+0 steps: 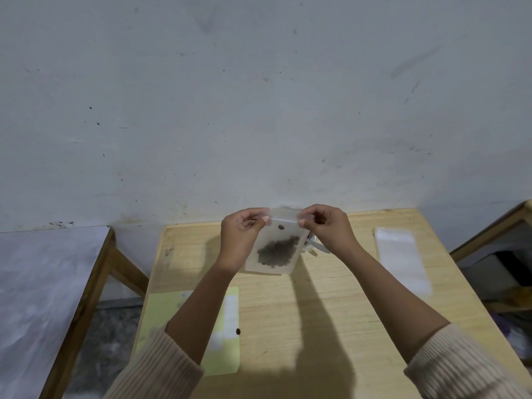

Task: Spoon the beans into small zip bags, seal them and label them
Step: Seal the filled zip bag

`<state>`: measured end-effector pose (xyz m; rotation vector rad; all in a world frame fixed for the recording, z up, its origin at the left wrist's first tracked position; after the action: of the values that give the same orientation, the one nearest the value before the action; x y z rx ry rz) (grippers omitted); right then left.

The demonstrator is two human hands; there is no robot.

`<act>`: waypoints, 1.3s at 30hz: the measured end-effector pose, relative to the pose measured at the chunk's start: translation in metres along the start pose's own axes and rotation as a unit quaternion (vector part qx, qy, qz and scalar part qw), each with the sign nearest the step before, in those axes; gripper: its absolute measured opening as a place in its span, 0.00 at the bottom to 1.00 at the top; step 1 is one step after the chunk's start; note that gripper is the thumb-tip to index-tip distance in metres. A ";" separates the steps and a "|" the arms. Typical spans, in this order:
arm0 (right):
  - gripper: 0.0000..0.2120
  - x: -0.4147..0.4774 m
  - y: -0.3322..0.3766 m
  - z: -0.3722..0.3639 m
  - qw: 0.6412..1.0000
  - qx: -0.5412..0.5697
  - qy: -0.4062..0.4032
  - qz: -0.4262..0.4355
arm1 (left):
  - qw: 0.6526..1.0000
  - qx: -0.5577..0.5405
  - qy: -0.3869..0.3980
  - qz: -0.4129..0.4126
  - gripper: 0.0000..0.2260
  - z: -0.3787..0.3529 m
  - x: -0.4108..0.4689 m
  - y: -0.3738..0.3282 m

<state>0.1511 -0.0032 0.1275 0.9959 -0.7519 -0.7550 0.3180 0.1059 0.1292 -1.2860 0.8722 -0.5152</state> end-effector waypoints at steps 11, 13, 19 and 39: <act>0.04 0.001 0.014 -0.017 0.998 -0.023 0.045 0.044 | 0.998 0.045 0.047 -0.009 0.08 -0.017 -0.002 0.003; 0.04 0.000 0.012 -0.018 0.998 -0.014 0.046 0.046 | 0.997 0.059 0.045 -0.020 0.06 -0.019 -0.002 0.000; 0.05 0.011 0.001 -0.011 0.998 0.044 0.037 0.037 | 1.000 0.026 0.007 -0.007 0.09 -0.012 0.007 -0.006; 0.06 -0.008 -0.029 -0.005 0.993 0.118 -0.001 0.010 | 0.995 -0.062 -0.048 0.061 0.17 -0.002 -0.016 0.033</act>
<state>0.1453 -0.0040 0.0975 1.1980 -0.8653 -0.6592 0.3030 0.1243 0.1018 -1.3494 0.9073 -0.3032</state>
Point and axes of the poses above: each hand's wrist, its own x-axis towards the middle knuckle, its own z-axis out of the back of the hand, y = z × x, the point moved 7 cm from there along x, towards the middle knuckle, and after that the axes turned 15 degrees about z, right-handed, at the moved point
